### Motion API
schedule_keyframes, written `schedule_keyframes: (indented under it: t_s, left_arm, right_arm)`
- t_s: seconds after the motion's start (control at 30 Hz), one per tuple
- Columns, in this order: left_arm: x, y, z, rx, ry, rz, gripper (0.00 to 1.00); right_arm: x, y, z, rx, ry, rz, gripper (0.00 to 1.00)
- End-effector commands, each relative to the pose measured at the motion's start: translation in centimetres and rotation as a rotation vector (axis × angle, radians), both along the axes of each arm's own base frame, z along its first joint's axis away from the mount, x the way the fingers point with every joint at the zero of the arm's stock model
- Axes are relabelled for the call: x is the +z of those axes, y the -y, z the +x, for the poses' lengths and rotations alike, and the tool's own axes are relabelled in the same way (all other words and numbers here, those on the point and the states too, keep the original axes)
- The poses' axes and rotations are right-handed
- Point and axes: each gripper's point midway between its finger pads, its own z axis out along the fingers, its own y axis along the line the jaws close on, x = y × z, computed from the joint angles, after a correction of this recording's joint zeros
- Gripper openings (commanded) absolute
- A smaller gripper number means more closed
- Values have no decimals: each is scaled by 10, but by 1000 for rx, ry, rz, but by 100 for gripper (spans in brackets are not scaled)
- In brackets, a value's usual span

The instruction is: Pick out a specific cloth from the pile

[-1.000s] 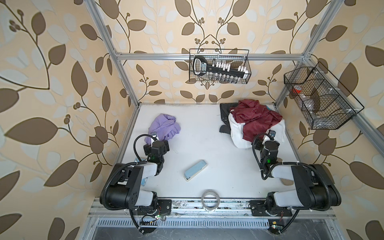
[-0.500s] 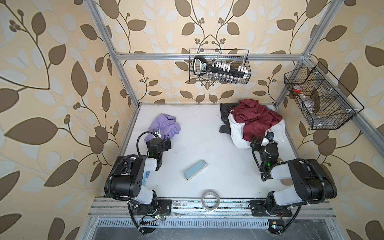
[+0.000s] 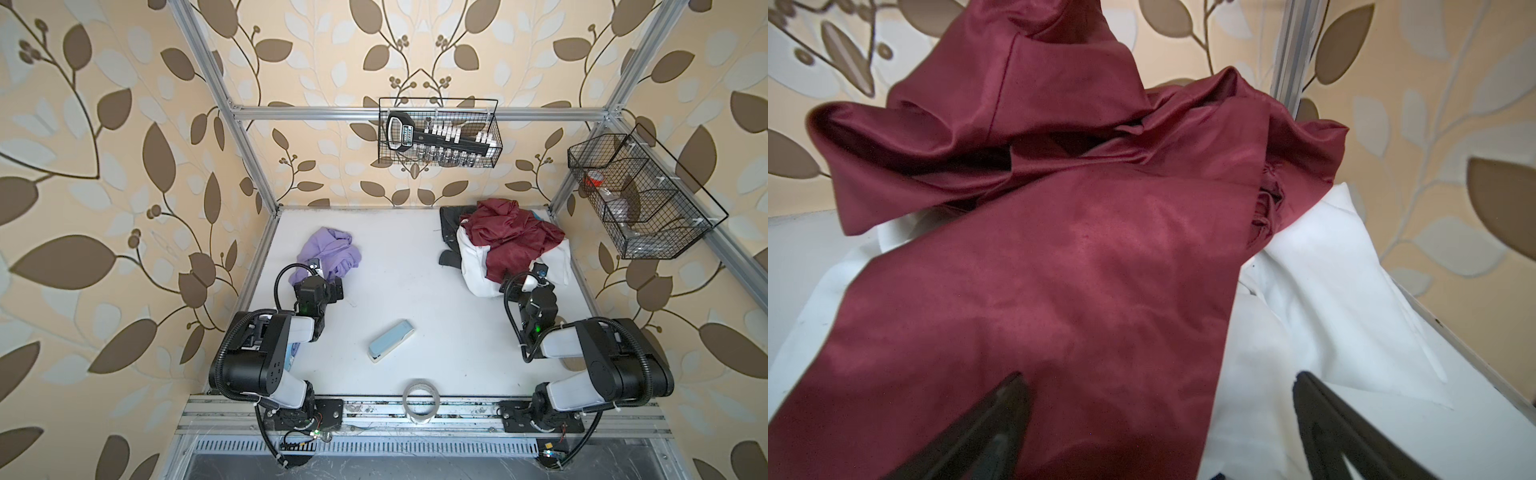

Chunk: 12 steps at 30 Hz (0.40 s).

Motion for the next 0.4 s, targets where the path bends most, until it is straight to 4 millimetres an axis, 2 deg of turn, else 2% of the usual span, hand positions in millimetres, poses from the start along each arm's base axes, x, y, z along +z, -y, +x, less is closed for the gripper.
schedule_keyframes:
  t_s: [0.0, 0.37]
  left_arm:
    - [13, 0, 8, -3, 43, -10, 99]
    - [12, 0, 7, -3, 42, -10, 99]
  right_arm:
    - [4, -1, 0, 9, 19, -7, 100]
    - [3, -1, 0, 10, 14, -6, 100]
